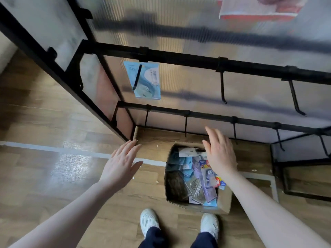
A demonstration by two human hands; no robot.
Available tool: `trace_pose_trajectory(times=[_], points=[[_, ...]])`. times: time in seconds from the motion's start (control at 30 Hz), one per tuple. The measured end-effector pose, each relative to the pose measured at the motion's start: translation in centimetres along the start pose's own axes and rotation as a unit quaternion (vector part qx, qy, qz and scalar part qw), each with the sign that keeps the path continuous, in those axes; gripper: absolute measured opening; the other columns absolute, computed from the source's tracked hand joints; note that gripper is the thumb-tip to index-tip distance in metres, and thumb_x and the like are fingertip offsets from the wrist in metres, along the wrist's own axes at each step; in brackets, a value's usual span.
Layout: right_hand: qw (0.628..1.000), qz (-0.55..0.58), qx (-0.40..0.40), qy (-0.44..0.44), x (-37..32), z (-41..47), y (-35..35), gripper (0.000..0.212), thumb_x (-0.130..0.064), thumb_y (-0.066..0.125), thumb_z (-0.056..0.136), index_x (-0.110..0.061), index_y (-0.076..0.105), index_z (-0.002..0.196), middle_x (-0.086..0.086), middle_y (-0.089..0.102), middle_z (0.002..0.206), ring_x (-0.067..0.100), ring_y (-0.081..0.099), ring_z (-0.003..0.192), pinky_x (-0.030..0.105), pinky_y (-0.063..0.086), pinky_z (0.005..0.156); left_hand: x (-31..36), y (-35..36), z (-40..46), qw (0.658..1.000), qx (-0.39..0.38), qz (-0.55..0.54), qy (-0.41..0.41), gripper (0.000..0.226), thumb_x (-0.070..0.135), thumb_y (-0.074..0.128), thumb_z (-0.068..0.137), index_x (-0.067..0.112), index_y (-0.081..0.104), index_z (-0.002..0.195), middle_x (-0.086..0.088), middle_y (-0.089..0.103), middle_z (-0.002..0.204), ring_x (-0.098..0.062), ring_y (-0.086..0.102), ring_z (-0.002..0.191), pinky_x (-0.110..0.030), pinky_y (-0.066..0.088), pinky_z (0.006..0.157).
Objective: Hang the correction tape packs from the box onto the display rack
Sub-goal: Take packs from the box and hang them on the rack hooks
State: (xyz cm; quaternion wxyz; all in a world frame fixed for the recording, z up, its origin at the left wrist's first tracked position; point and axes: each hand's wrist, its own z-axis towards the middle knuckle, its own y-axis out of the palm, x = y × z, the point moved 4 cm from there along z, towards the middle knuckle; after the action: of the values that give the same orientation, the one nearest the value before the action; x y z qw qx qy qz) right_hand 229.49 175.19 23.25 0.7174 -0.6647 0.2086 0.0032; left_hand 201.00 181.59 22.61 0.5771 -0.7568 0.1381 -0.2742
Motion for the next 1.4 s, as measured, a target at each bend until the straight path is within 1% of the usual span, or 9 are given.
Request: trace_pose_trajectory(times=[0.1, 0.17, 0.5, 0.6, 0.93, 1.0, 1.17, 1.3, 1.4], points=[[0.999, -0.005, -0.024, 0.032, 4.5, -2.5, 0.6, 0.043, -0.022, 0.052, 0.093, -0.007, 0.049, 0.133, 0.016, 0.054, 0.126, 0.032, 0.053, 0.114, 0.043, 0.045, 0.095, 2.5, 2.6, 0.2, 1.000, -0.015, -0.014, -0.002, 0.048, 0.036, 0.062, 0.085, 0.008, 0.055, 0.124, -0.014, 0.053, 0.132, -0.033, 0.052, 0.121, -0.047, 0.046, 0.094], [0.998, -0.009, -0.036, 0.041, 7.3, -4.1, 0.8, 0.042, -0.019, 0.054, 0.093, -0.005, 0.050, 0.132, 0.016, 0.055, 0.124, 0.033, 0.054, 0.113, 0.043, 0.045, 0.094, 4.4, 4.1, 0.2, 0.999, -0.028, -0.019, -0.011, 0.051, 0.031, 0.066, 0.083, 0.009, 0.053, 0.127, -0.014, 0.052, 0.134, -0.033, 0.051, 0.122, -0.048, 0.045, 0.095], [0.995, -0.012, -0.080, 0.065, 18.9, -8.5, 3.1, 0.040, -0.013, 0.062, 0.087, -0.002, 0.055, 0.126, 0.018, 0.059, 0.118, 0.036, 0.058, 0.107, 0.045, 0.048, 0.088, 13.2, 12.7, 1.5, 0.992, -0.095, -0.049, -0.066, 0.059, 0.052, 0.038, 0.093, 0.020, 0.035, 0.142, 0.000, 0.026, 0.152, -0.022, 0.024, 0.141, -0.039, 0.026, 0.111], [0.992, -0.026, -0.099, 0.070, 21.7, -9.5, 5.0, 0.041, -0.015, 0.062, 0.086, -0.002, 0.056, 0.125, 0.018, 0.060, 0.117, 0.037, 0.058, 0.106, 0.045, 0.049, 0.087, 14.8, 16.3, 2.0, 0.984, -0.135, -0.058, -0.098, 0.058, 0.046, 0.040, 0.095, 0.026, 0.022, 0.146, 0.007, 0.015, 0.155, -0.014, 0.012, 0.143, -0.032, 0.019, 0.112], [0.991, -0.012, -0.120, 0.054, 24.6, -11.8, 12.9, 0.040, -0.011, 0.067, 0.082, -0.003, 0.058, 0.120, 0.016, 0.061, 0.113, 0.037, 0.061, 0.097, 0.047, 0.051, 0.081, 15.3, 27.6, 2.8, 0.978, -0.193, -0.046, -0.065, 0.063, 0.041, 0.044, 0.095, 0.024, 0.014, 0.149, 0.003, 0.009, 0.157, -0.014, 0.008, 0.144, -0.025, 0.009, 0.114], [0.991, -0.010, -0.120, 0.053, 24.2, -11.7, 14.5, 0.039, -0.011, 0.068, 0.082, -0.003, 0.058, 0.119, 0.016, 0.061, 0.113, 0.037, 0.062, 0.097, 0.045, 0.051, 0.082, 14.1, 28.8, 3.8, 0.983, -0.177, -0.030, -0.046, 0.066, 0.037, 0.049, 0.094, 0.021, 0.016, 0.149, 0.000, 0.013, 0.156, -0.018, 0.014, 0.143, -0.028, 0.014, 0.114], [0.991, 0.012, -0.122, 0.053, 22.8, -10.7, 18.5, 0.038, -0.014, 0.063, 0.086, -0.004, 0.057, 0.122, 0.015, 0.060, 0.117, 0.034, 0.061, 0.099, 0.041, 0.050, 0.083, 11.3, 30.2, 8.2, 0.996, -0.074, 0.036, 0.024, 0.073, 0.023, 0.074, 0.076, 0.007, 0.040, 0.139, -0.015, 0.040, 0.144, -0.032, 0.043, 0.129, -0.040, 0.031, 0.104], [0.990, 0.013, -0.133, 0.049, 22.1, -10.0, 21.7, 0.040, -0.016, 0.059, 0.089, -0.005, 0.053, 0.128, 0.015, 0.056, 0.124, 0.033, 0.058, 0.108, 0.040, 0.048, 0.089, 10.8, 30.5, 12.3, 0.997, -0.014, 0.039, 0.071, 0.073, 0.016, 0.072, 0.077, 0.006, 0.037, 0.140, -0.017, 0.040, 0.143, -0.033, 0.040, 0.130, -0.042, 0.032, 0.106], [0.989, 0.001, -0.141, 0.055, 22.3, -9.3, 23.8, 0.042, -0.018, 0.057, 0.091, -0.005, 0.050, 0.130, 0.016, 0.056, 0.122, 0.033, 0.055, 0.110, 0.043, 0.046, 0.093, 11.3, 31.1, 14.6, 0.995, -0.029, 0.041, 0.091, 0.067, 0.017, 0.068, 0.082, 0.008, 0.038, 0.140, -0.015, 0.041, 0.143, -0.032, 0.039, 0.132, -0.039, 0.032, 0.107]])
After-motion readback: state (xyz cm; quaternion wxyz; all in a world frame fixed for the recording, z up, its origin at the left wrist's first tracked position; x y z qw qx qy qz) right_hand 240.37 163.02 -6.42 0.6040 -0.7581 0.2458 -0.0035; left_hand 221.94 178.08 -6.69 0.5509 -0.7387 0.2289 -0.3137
